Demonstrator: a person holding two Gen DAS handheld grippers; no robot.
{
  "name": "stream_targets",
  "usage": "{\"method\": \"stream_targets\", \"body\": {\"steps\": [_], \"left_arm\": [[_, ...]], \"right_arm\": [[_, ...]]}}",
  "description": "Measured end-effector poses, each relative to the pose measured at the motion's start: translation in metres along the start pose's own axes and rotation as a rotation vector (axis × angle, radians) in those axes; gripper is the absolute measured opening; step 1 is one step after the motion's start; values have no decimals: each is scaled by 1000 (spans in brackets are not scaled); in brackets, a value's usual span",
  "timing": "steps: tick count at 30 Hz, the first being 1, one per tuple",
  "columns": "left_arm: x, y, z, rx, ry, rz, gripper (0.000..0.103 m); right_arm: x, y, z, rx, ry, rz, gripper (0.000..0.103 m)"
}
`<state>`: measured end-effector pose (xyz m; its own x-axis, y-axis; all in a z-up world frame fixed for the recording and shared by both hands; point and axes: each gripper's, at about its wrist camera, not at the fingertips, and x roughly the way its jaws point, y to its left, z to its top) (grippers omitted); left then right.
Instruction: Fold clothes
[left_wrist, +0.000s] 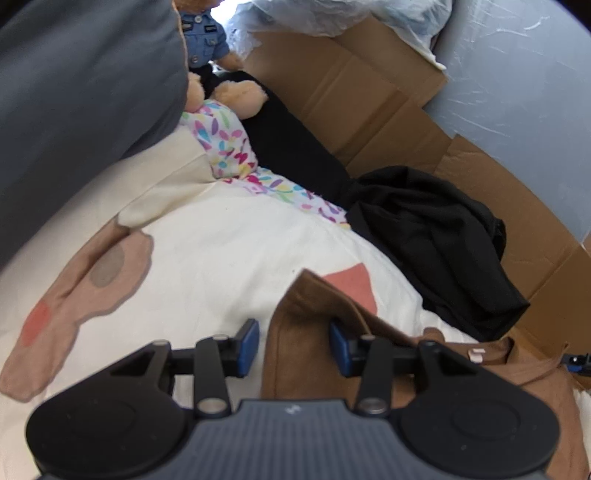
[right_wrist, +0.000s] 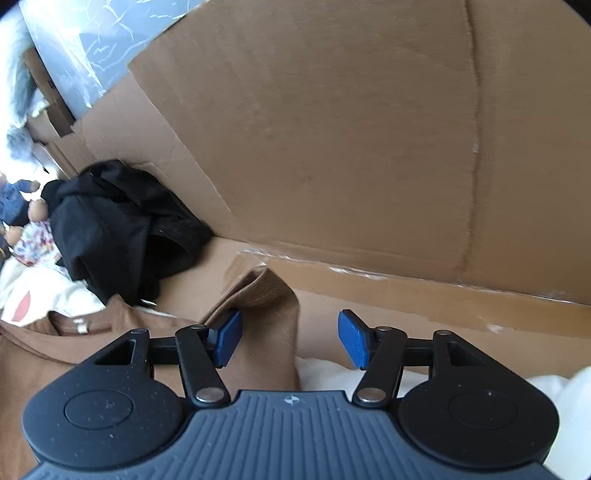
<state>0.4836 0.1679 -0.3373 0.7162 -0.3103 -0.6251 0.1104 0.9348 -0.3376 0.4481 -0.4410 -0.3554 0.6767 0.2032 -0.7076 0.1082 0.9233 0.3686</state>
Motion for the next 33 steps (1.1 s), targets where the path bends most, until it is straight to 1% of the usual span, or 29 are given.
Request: {"method": "stream_targets", "body": {"steps": [1, 2, 3, 4, 5, 6, 8, 9, 10, 12, 14, 19, 23, 26, 27, 28, 29, 30, 31, 32, 33], "left_arm": [[1, 2, 0, -16, -6, -8, 36], [1, 3, 1, -26, -9, -11, 32], [1, 6, 1, -46, -14, -13, 24], [1, 10, 1, -72, -20, -15, 18], [1, 13, 1, -91, -24, -18, 16], [1, 17, 1, -113, -30, -27, 13], [1, 21, 0, -137, -36, -36, 9], [1, 22, 0, -140, -36, -36, 7], [1, 23, -2, -156, -40, -43, 6], [0, 25, -3, -180, -50, -39, 3], [-1, 27, -3, -213, -65, -28, 3], [-2, 25, 2, -195, -69, 24, 3], [2, 24, 4, -191, -56, 47, 3], [3, 19, 4, -194, -43, 52, 10], [3, 19, 4, -198, -41, 49, 13], [1, 18, 4, -200, -36, 48, 19], [0, 16, 4, -203, -32, 47, 21], [-2, 15, 3, -206, -26, 44, 27], [-4, 13, 2, -209, -18, 44, 31], [-6, 11, 0, -209, -12, 47, 32], [-9, 9, -1, -210, -6, 51, 33]], "right_arm": [[1, -1, 0, 9, -1, 15, 61], [3, -2, -1, 17, 0, 29, 57], [4, -4, -1, 26, 3, 38, 49], [6, -5, -1, 34, 3, 43, 31], [6, -6, -1, 41, 2, 47, 21], [6, -6, -1, 44, -8, 45, 19], [5, -7, 0, 51, -25, 52, 10], [4, -7, 1, 55, -32, 50, 9], [4, -7, 1, 56, -35, 48, 6], [3, -7, 3, 56, -43, 44, 5], [3, -6, 4, 50, -45, 39, 3], [5, -2, 5, 52, -53, 6, 3], [9, 1, 9, 51, -54, -14, 3], [12, 5, 11, 36, -50, -9, 5], [12, 6, 11, 38, -45, -9, 6], [11, 7, 10, 34, -40, -12, 9], [9, 8, 9, 29, -36, -15, 13], [8, 8, 9, 26, -31, -18, 18], [6, 8, 8, 29, -30, -20, 35], [2, 7, 7, 38, -30, -27, 48], [-4, 5, 5, 47, -36, -27, 50]]}}
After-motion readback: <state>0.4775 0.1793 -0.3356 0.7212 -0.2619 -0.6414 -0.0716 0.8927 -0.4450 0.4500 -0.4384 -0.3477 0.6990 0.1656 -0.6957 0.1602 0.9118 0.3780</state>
